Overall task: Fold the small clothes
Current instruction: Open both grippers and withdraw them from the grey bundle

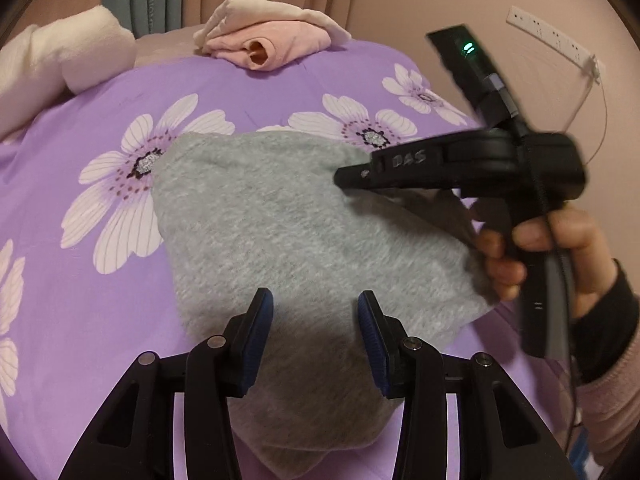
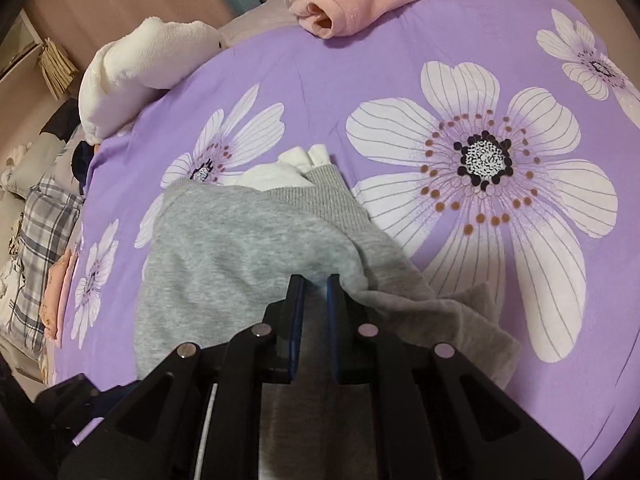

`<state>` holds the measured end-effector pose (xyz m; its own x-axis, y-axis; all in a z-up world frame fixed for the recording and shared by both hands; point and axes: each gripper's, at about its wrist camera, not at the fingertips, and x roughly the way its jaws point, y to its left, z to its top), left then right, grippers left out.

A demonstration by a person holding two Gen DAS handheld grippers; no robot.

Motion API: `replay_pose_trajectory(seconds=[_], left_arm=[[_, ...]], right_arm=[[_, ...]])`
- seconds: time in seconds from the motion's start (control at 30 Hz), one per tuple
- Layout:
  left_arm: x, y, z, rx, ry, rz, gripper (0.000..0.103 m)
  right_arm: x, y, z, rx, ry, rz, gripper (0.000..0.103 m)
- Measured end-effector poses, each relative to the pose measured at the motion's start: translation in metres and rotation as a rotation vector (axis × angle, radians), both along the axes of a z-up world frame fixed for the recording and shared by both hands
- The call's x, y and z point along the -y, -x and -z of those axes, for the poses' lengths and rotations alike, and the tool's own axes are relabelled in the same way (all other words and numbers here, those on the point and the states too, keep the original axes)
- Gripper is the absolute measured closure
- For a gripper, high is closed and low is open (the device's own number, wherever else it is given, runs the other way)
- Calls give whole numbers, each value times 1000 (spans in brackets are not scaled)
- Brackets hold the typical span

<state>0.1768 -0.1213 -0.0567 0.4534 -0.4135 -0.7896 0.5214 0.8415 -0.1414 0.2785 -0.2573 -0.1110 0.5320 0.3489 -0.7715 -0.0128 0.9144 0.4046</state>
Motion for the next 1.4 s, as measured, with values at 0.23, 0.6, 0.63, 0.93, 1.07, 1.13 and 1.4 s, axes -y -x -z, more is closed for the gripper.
replay_pose_trajectory(seconds=[0.23, 0.6, 0.63, 0.93, 1.07, 1.13, 1.4], left_arm=[[-21, 27, -18, 24, 65, -17, 61], [-29, 30, 12, -62, 61, -67, 61], [-28, 29, 12, -65, 60, -67, 61], [-30, 36, 16, -82, 54, -105, 61], [-33, 42, 16, -97, 53, -129, 61], [-35, 45, 14, -105, 52, -138, 61], [-45, 54, 10, -145, 66, -186, 52]], right_arm=[[17, 63, -40, 161, 8, -43, 85], [5, 121, -3, 103, 141, -115, 93], [7, 119, 4, 85, 125, -109, 93], [8, 127, 9, 91, 85, -64, 93], [9, 131, 5, 82, 53, -49, 90], [8, 135, 1, 85, 60, -45, 90], [17, 161, -12, 100, 1, -28, 70]])
